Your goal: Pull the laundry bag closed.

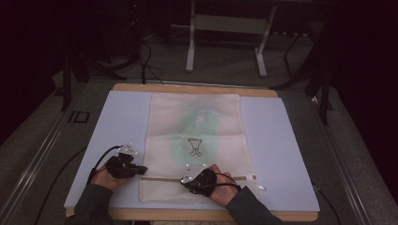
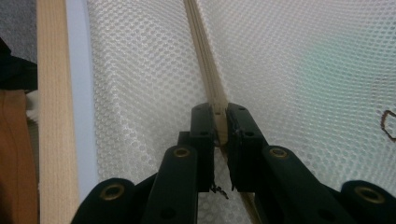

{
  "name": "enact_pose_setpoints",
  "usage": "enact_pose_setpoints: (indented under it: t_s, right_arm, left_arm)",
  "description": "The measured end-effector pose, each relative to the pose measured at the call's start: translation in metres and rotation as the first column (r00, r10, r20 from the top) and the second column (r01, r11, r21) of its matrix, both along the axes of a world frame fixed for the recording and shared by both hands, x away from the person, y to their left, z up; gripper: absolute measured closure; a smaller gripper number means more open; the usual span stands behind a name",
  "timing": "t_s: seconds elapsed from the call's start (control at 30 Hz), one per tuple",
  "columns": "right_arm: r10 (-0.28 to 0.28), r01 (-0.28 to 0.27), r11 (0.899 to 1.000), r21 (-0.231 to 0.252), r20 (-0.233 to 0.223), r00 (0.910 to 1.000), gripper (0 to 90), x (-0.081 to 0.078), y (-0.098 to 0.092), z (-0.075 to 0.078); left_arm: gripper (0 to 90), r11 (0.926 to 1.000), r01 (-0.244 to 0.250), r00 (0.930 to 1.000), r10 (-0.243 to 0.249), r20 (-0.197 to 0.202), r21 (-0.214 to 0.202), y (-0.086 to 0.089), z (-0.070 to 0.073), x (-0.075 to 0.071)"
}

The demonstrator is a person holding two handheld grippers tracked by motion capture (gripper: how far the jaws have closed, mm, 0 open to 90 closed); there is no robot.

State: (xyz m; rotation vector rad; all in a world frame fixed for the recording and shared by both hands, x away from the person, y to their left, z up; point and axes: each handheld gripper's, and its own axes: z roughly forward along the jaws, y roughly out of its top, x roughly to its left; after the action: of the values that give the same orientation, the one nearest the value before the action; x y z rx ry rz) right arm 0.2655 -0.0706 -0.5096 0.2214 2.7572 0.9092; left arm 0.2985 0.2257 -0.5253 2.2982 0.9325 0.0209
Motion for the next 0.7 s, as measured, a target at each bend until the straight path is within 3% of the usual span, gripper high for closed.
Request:
enact_pose_setpoints:
  t_s: [0.7]
  right_arm:
    - [-0.024,0.024,1.000,-0.013,0.001,0.9997,82.2,0.001,-0.018,0.001]
  left_arm:
    - [90.0,1.0000,0.000,1.0000,0.000,-0.001,-0.002,0.000,0.000,0.000]
